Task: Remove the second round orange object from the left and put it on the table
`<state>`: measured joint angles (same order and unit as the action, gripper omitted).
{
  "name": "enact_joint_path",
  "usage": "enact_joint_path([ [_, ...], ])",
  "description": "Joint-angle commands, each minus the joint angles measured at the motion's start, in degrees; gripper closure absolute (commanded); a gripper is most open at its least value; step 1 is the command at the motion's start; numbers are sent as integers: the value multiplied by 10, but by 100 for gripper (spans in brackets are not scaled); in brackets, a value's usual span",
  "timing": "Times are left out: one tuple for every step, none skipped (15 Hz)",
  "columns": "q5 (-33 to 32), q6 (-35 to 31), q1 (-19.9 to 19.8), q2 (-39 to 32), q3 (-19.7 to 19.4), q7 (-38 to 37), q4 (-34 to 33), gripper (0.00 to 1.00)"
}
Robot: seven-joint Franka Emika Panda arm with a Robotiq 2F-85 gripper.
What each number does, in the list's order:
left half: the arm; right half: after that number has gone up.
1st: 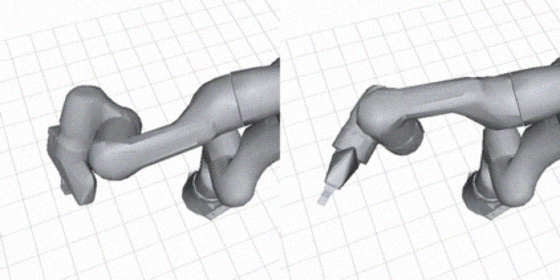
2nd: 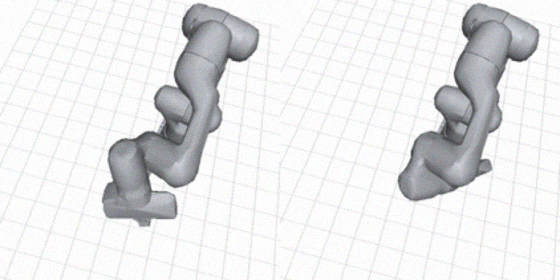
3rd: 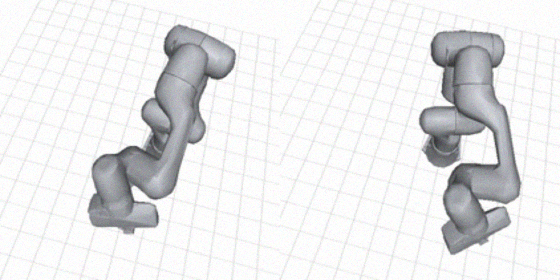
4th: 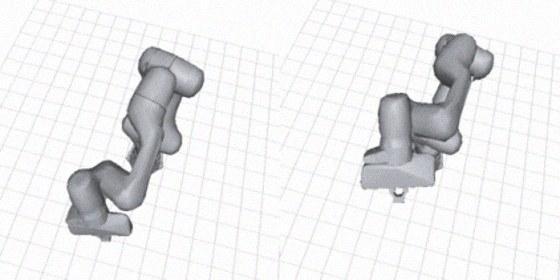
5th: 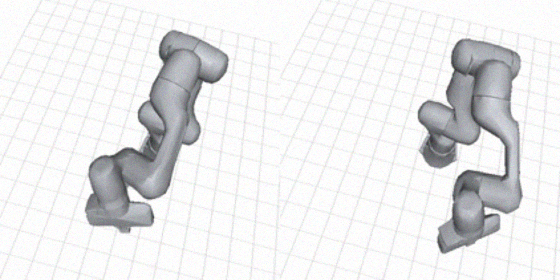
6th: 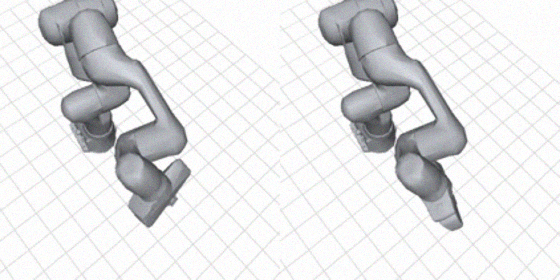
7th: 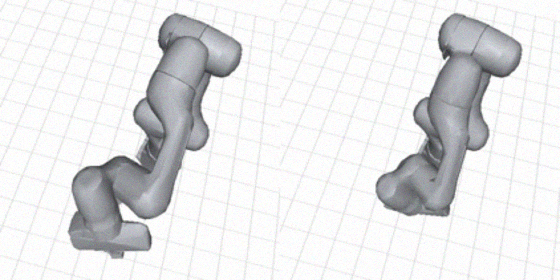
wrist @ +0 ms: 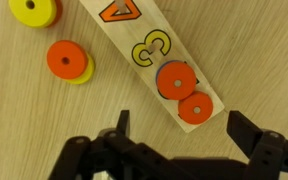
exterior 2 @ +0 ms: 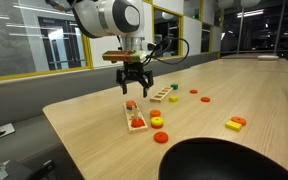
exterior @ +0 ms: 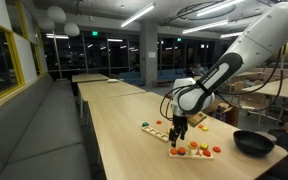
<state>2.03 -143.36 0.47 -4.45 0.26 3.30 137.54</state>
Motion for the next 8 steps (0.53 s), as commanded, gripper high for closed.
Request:
enact_joint_path([
  [-24,-11,-5,1,-8,-24,-1,0],
  [-26,-7,-5,2,-10,-28,0,0],
  [-27,-3,-6,4,-12,-31,0,0],
  [-26,0,-7,7,-13,-34,3,0],
  [-25,1,-8,9,-14,-35,4,0],
  [-24,2,-9,12,-14,-36,7,0],
  [-23,4,-9,14,-15,-37,10,0],
  [-23,5,-9,18,-15,-38,14,0],
])
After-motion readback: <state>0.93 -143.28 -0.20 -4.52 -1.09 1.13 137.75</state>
